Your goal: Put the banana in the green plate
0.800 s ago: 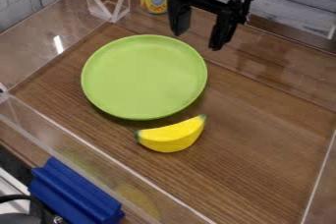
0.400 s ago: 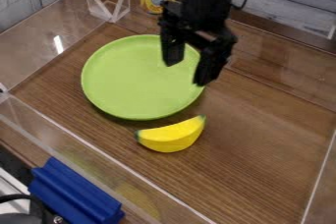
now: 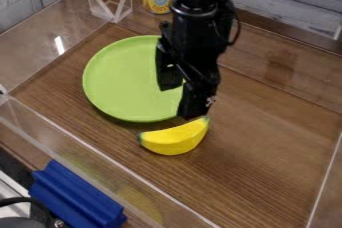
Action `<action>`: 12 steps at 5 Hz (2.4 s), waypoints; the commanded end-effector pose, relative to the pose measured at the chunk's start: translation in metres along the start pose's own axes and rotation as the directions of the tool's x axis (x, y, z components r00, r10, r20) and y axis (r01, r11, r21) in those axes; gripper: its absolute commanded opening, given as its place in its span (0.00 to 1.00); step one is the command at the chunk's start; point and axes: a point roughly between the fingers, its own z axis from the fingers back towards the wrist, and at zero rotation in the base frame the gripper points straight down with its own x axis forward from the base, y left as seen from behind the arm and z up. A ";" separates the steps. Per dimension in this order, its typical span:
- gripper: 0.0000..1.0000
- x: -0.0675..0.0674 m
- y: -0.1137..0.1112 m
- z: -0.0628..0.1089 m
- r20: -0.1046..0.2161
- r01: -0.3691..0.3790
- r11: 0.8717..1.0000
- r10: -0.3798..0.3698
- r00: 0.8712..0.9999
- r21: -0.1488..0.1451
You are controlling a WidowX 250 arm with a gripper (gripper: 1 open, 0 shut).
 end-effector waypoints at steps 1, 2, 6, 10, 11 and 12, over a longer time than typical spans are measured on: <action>1.00 -0.001 -0.001 -0.002 0.047 0.009 0.999 -0.011 0.999 0.034; 1.00 -0.001 -0.003 -0.016 0.059 0.014 0.999 -0.017 0.998 0.049; 1.00 0.001 -0.003 -0.064 0.090 0.040 0.998 -0.044 0.995 0.047; 0.00 -0.002 -0.003 -0.069 0.069 0.029 0.999 -0.031 0.997 0.025; 0.00 -0.003 -0.003 -0.065 0.064 0.019 1.000 -0.020 0.998 0.019; 0.00 -0.004 -0.003 -0.061 0.062 0.005 1.000 -0.006 0.998 0.013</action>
